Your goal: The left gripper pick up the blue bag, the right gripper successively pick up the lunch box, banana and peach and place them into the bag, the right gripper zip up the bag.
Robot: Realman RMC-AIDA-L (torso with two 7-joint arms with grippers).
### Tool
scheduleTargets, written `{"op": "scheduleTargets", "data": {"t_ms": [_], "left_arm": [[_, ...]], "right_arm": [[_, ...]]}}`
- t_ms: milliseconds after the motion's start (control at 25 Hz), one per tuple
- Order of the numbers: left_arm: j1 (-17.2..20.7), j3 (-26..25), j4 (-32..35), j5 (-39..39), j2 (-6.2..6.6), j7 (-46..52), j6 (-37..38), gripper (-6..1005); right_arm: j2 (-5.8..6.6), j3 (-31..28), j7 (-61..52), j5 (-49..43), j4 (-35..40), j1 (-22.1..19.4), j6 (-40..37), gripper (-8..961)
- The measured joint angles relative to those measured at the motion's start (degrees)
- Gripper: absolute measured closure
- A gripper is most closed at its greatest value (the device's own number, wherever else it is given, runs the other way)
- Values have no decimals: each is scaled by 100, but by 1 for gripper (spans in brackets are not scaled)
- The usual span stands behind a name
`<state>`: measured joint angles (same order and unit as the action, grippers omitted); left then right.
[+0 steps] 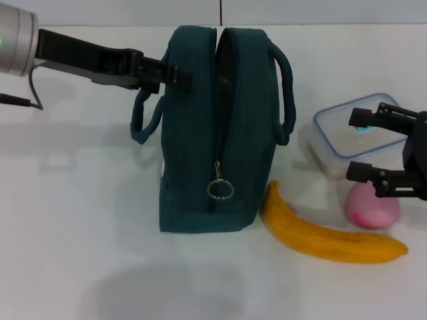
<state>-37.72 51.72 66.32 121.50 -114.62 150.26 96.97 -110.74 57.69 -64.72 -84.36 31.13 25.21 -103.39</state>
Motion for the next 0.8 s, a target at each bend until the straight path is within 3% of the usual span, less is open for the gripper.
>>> {"op": "scheduleTargets", "data": {"t_ms": [600,800], "left_arm": [[-370,16,-280,518,82,131,73,278],[-370,11,-287,518,88,193,121,507]], "right_arm": [[-33,-21,64,-2,-80,-124,22,128],[-53,-28,65,-2,-81,-141,22,131]]}}
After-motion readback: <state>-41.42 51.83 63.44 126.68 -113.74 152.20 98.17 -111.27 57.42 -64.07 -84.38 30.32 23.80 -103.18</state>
